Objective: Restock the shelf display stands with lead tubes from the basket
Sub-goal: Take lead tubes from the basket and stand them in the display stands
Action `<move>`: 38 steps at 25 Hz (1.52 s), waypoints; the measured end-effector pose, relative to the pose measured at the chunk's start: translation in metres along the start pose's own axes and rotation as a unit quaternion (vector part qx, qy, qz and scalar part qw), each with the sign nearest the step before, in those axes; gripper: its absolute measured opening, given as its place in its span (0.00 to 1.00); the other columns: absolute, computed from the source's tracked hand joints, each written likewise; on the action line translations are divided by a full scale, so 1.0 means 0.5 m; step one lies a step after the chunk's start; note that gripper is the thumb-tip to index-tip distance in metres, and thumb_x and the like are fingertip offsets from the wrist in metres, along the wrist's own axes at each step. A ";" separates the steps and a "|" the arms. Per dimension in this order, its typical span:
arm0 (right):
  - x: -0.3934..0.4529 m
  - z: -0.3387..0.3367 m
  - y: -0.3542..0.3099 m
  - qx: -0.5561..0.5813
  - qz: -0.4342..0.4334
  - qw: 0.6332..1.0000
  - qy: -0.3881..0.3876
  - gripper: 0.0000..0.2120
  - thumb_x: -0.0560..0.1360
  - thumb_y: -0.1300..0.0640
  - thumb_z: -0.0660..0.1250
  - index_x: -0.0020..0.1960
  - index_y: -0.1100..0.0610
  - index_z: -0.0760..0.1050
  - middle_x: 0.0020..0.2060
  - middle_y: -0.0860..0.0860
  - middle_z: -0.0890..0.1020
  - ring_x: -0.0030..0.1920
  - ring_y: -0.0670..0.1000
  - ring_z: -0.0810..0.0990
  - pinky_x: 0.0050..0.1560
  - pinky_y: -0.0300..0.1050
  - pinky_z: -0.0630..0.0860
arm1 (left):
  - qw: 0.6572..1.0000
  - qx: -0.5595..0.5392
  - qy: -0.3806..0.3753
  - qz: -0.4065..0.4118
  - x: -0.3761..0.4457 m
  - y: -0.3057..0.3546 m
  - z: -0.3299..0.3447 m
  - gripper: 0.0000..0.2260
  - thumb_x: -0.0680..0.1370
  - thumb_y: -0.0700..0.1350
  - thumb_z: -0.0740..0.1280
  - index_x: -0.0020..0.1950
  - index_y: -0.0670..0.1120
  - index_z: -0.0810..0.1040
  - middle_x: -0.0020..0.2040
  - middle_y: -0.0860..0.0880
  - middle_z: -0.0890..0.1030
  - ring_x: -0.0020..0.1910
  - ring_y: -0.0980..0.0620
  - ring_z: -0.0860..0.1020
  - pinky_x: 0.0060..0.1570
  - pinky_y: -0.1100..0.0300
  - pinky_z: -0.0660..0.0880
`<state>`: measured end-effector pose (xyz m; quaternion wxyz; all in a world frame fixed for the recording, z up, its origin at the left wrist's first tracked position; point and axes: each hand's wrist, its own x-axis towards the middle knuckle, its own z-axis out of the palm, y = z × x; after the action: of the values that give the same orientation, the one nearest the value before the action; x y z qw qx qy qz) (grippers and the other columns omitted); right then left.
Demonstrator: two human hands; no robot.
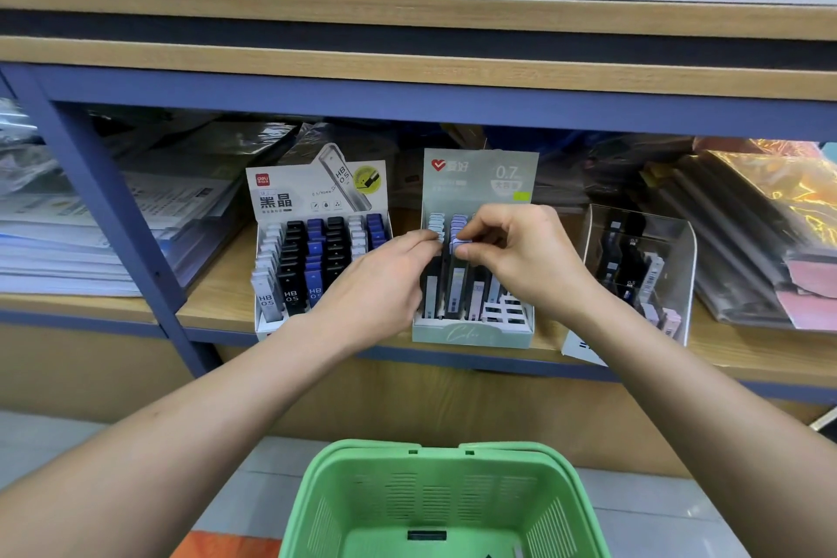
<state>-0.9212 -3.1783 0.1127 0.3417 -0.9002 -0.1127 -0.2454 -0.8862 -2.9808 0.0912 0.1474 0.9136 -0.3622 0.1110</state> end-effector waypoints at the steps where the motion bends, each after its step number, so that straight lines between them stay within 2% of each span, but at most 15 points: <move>1: 0.001 0.002 0.003 -0.005 0.005 1.000 -0.011 0.03 0.72 0.58 0.78 0.44 0.54 0.84 0.37 0.47 0.84 0.39 0.46 0.82 0.45 0.45 0.80 | 1.000 0.001 0.000 0.001 0.000 -0.001 0.000 0.25 0.79 0.38 0.60 0.77 0.49 0.66 0.78 0.53 0.64 0.75 0.52 0.66 0.69 0.51 0.70; 3: 0.000 0.007 0.008 -0.037 0.004 0.999 -0.027 0.03 0.73 0.57 0.77 0.44 0.55 0.84 0.37 0.47 0.84 0.40 0.47 0.81 0.45 0.49 0.80 | 1.000 0.003 0.003 0.002 0.000 -0.003 0.000 0.25 0.79 0.38 0.60 0.77 0.48 0.66 0.78 0.53 0.65 0.76 0.52 0.65 0.70 0.50 0.69; 5: -0.002 0.012 0.012 -0.121 -0.049 0.991 -0.028 0.03 0.74 0.55 0.76 0.44 0.55 0.85 0.40 0.46 0.81 0.43 0.49 0.79 0.44 0.52 0.79 | 1.000 0.004 0.007 0.002 0.001 -0.004 0.003 0.25 0.79 0.38 0.60 0.77 0.47 0.66 0.78 0.52 0.65 0.76 0.52 0.64 0.71 0.50 0.68; 7: -0.004 0.016 0.010 -0.194 -0.092 0.976 -0.028 0.05 0.76 0.53 0.74 0.47 0.55 0.86 0.44 0.47 0.78 0.48 0.50 0.76 0.42 0.52 0.78 | 1.000 0.005 0.010 0.001 0.001 -0.005 0.005 0.25 0.79 0.37 0.60 0.77 0.47 0.66 0.79 0.51 0.64 0.77 0.52 0.64 0.72 0.50 0.68; 10: -0.007 0.018 0.011 -0.238 -0.102 0.965 -0.028 0.07 0.78 0.56 0.70 0.53 0.56 0.86 0.46 0.50 0.77 0.49 0.53 0.75 0.41 0.52 0.77 | 1.000 0.009 0.011 0.003 0.001 -0.005 0.007 0.26 0.79 0.37 0.61 0.78 0.47 0.65 0.79 0.51 0.64 0.77 0.51 0.62 0.73 0.51 0.66; 17: -0.015 0.014 0.012 -0.228 -0.093 0.969 -0.033 0.13 0.77 0.63 0.66 0.59 0.58 0.84 0.49 0.52 0.80 0.52 0.55 0.78 0.47 0.53 0.79 | 1.000 0.013 0.011 0.005 0.002 0.000 0.008 0.28 0.78 0.37 0.61 0.79 0.46 0.64 0.79 0.49 0.63 0.78 0.50 0.61 0.74 0.49 0.65; 22: -0.015 0.002 0.001 -0.234 -0.090 0.968 -0.029 0.14 0.76 0.64 0.67 0.59 0.58 0.83 0.49 0.52 0.80 0.52 0.56 0.77 0.46 0.54 0.79 | 1.000 0.014 0.013 -0.002 0.004 0.005 0.005 0.28 0.77 0.36 0.61 0.77 0.45 0.65 0.79 0.48 0.63 0.77 0.49 0.62 0.73 0.48 0.66; 24: -0.022 0.001 -0.006 -0.222 -0.092 0.971 -0.010 0.13 0.76 0.65 0.66 0.57 0.58 0.83 0.48 0.52 0.80 0.51 0.56 0.78 0.46 0.52 0.79 | 0.999 0.023 0.033 0.002 -0.001 0.006 0.003 0.25 0.76 0.36 0.62 0.73 0.43 0.70 0.75 0.47 0.68 0.72 0.47 0.68 0.68 0.49 0.71; 26: -0.044 0.013 -0.017 -0.198 -0.086 0.976 0.001 0.11 0.75 0.63 0.65 0.53 0.57 0.83 0.45 0.50 0.79 0.48 0.54 0.78 0.44 0.49 0.78 | 0.998 0.030 0.062 0.008 -0.017 0.010 0.002 0.16 0.75 0.36 0.62 0.63 0.42 0.75 0.62 0.47 0.74 0.60 0.45 0.74 0.55 0.50 0.75; 27: -0.062 0.024 -0.025 -0.185 -0.076 0.980 -0.005 0.10 0.75 0.62 0.64 0.51 0.56 0.83 0.44 0.49 0.79 0.46 0.53 0.78 0.43 0.48 0.77 | 0.997 0.034 0.066 0.005 -0.030 0.013 0.005 0.12 0.74 0.37 0.62 0.57 0.42 0.75 0.55 0.47 0.73 0.54 0.45 0.74 0.48 0.52 0.73; 29: -0.105 0.058 -0.035 -0.163 -0.044 0.984 -0.056 0.10 0.74 0.59 0.62 0.49 0.54 0.82 0.44 0.48 0.79 0.46 0.52 0.79 0.42 0.48 0.77 | 0.999 0.032 0.039 -0.011 -0.063 0.022 0.021 0.07 0.75 0.39 0.62 0.53 0.44 0.72 0.50 0.48 0.72 0.49 0.45 0.74 0.43 0.53 0.68; 32: -0.187 0.124 -0.020 -0.163 0.033 0.970 -0.179 0.11 0.75 0.59 0.61 0.51 0.53 0.80 0.49 0.50 0.81 0.50 0.56 0.81 0.47 0.50 0.78 | 0.993 -0.014 -0.048 -0.104 -0.126 0.039 0.077 0.09 0.77 0.41 0.62 0.56 0.47 0.71 0.54 0.47 0.77 0.53 0.43 0.78 0.49 0.50 0.72; 35: -0.290 0.202 0.028 -0.168 0.141 0.927 -0.304 0.14 0.73 0.59 0.61 0.54 0.52 0.80 0.54 0.54 0.83 0.55 0.61 0.81 0.51 0.51 0.79 | 0.975 -0.007 -0.163 -0.148 -0.192 0.049 0.164 0.09 0.78 0.43 0.63 0.58 0.46 0.72 0.57 0.45 0.79 0.56 0.41 0.80 0.52 0.49 0.74; 38: -0.380 0.277 0.085 -0.156 0.201 0.880 -0.401 0.16 0.74 0.62 0.62 0.57 0.53 0.82 0.56 0.56 0.84 0.56 0.58 0.82 0.55 0.49 0.80 | 0.955 0.007 -0.242 -0.170 -0.241 0.046 0.253 0.08 0.78 0.41 0.62 0.57 0.44 0.73 0.56 0.42 0.81 0.55 0.38 0.80 0.50 0.49 0.75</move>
<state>-1.0170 -3.1235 -0.0991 0.1644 -0.9666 -0.0172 0.1956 -0.9761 -2.9651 -0.0597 0.0654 0.9622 -0.2256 -0.1377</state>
